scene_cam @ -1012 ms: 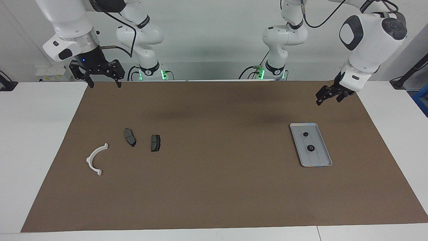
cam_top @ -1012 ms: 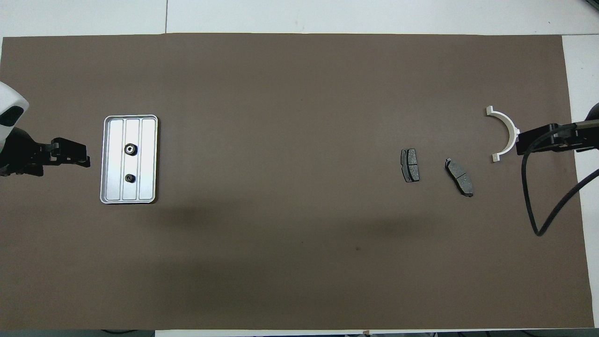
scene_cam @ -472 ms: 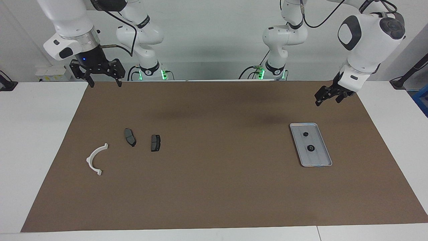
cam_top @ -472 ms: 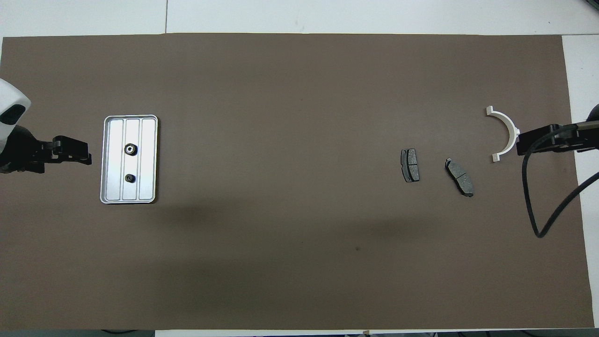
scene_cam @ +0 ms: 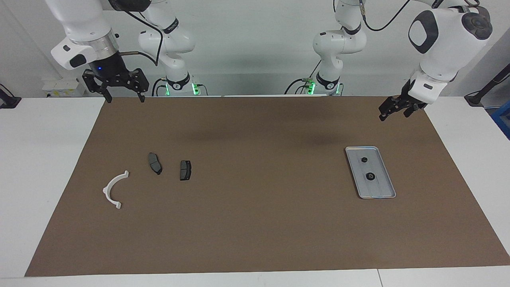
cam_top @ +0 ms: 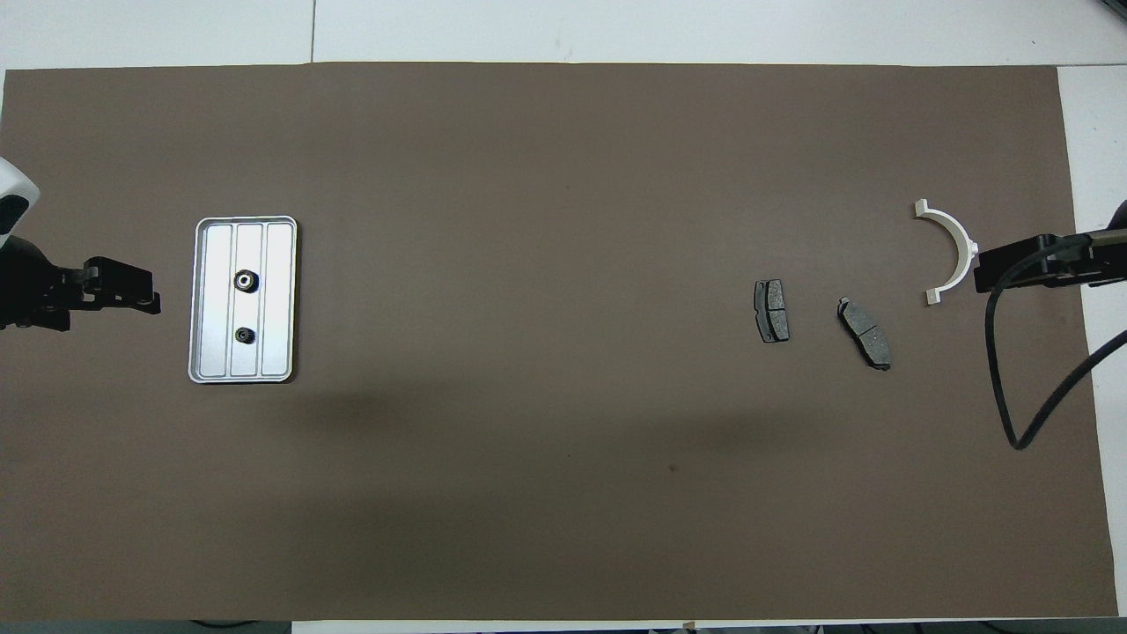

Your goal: Pick bearing gear from pile to tray

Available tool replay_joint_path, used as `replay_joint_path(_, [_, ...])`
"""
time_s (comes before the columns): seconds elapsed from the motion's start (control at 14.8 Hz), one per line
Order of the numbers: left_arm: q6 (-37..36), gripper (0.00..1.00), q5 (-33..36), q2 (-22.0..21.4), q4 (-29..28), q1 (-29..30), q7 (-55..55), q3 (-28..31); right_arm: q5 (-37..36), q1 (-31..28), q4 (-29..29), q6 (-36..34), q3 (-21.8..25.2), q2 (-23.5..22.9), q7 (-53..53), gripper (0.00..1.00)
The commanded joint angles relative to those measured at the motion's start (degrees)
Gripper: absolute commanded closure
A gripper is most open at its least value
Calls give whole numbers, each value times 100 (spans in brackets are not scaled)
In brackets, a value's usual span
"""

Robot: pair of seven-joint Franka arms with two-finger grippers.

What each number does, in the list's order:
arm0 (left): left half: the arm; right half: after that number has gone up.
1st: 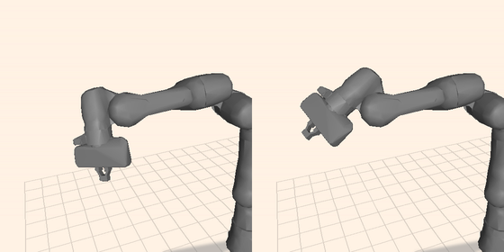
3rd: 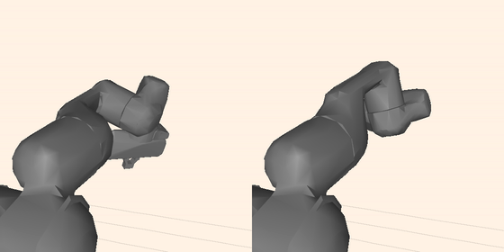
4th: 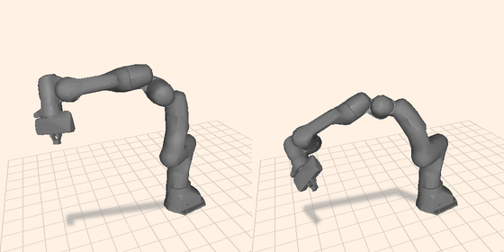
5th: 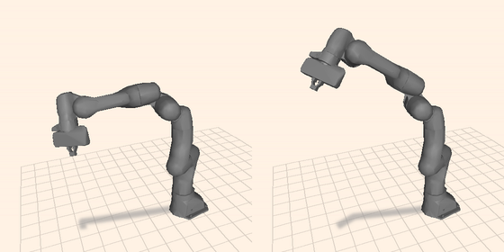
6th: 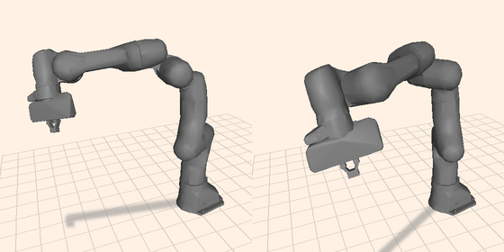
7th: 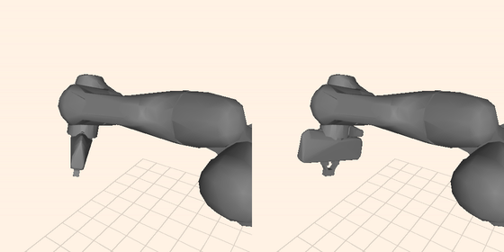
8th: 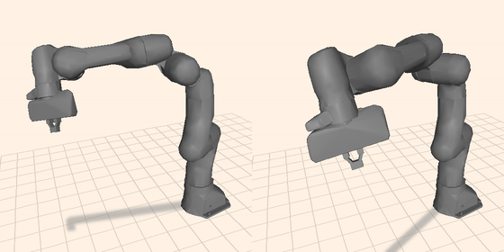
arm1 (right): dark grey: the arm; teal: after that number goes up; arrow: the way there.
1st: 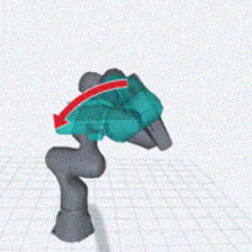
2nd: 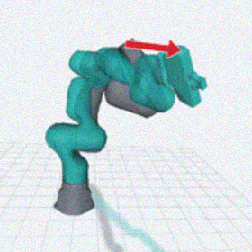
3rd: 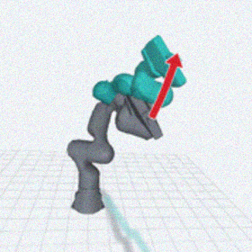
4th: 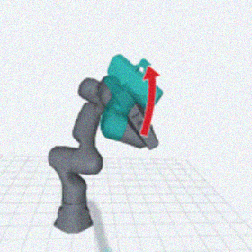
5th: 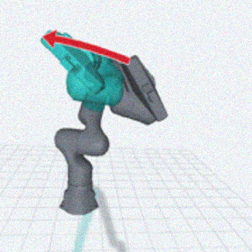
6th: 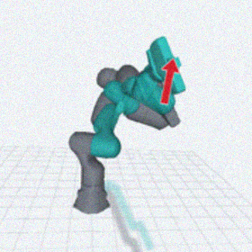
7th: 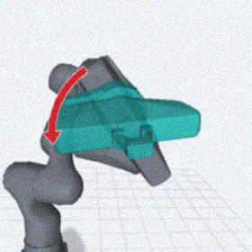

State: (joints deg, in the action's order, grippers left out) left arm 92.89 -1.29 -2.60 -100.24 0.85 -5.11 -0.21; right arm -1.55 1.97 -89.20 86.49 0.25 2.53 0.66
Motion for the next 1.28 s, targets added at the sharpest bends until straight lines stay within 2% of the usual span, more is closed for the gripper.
replay_joint_path(0.0, [-367,0,-73,-65,223,109,98,-76,23,-4,-54,35,-7,98,-75,0])
replay_joint_path(0.34, [-96,0,-3,-48,259,91,159,-102,32,5,-63,35,-16,98,-75,0])
replay_joint_path(0.47, [-51,0,-3,-39,268,91,212,-277,32,5,-63,43,-16,98,-75,0])
replay_joint_path(1.21, [-464,0,93,-47,496,91,212,-410,40,5,-63,8,-16,107,-83,0])
